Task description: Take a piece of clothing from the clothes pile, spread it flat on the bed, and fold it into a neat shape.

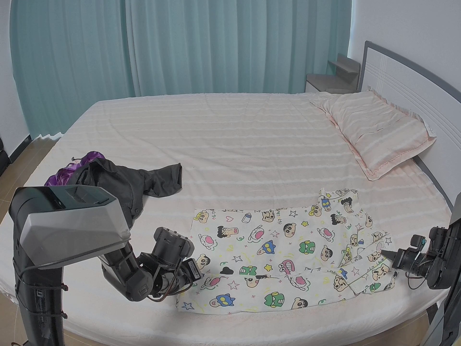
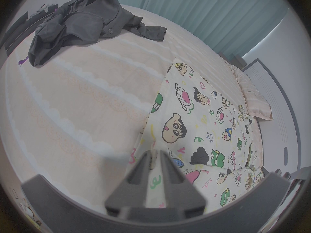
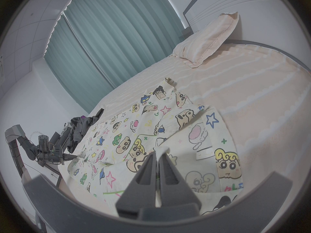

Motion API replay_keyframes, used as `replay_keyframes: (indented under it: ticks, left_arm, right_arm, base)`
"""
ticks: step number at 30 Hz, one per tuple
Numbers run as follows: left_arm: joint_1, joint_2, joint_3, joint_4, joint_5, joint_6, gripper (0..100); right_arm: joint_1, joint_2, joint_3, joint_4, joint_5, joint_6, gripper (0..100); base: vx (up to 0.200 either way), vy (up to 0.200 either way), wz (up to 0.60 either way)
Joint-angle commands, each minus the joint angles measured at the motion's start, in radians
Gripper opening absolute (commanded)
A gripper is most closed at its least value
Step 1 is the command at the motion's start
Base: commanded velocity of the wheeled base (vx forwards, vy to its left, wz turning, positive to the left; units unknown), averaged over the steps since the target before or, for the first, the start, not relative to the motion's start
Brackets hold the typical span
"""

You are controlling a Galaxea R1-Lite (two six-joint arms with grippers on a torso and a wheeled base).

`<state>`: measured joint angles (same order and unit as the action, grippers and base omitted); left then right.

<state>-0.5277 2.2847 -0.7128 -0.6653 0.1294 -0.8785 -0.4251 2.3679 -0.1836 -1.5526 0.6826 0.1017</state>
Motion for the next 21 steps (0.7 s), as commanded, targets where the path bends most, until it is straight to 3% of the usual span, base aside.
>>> replay_keyframes:
  ticks: [1, 12, 13, 19, 21]
  left_arm:
    - [0.002, -0.004, 0.003, 0.000, 0.003, -0.002, 100]
    - [0.031, -0.025, 0.042, -0.003, -0.004, -0.022, 100]
    - [0.038, -0.042, 0.055, -0.005, -0.013, -0.023, 100]
    - [0.075, -0.113, 0.104, -0.008, -0.088, -0.023, 100]
    - [0.110, -0.165, 0.127, -0.008, -0.157, -0.027, 100]
  right_arm:
    - [0.000, -0.002, -0.008, -0.015, 0.000, 0.001, 0]
    - [0.000, 0.002, 0.003, -0.014, -0.009, 0.000, 0]
    - [0.000, 0.005, 0.007, -0.014, -0.012, -0.002, 100]
    - [0.000, 0.016, 0.013, -0.014, -0.017, -0.002, 100]
    - [-0.009, 0.017, 0.000, -0.015, -0.067, 0.000, 100]
  base:
    - [0.000, 0.000, 0.00]
    - [0.000, 0.000, 0.00]
    - [0.000, 0.000, 0.00]
    - [0.000, 0.000, 0.00]
    - [0.000, 0.000, 0.00]
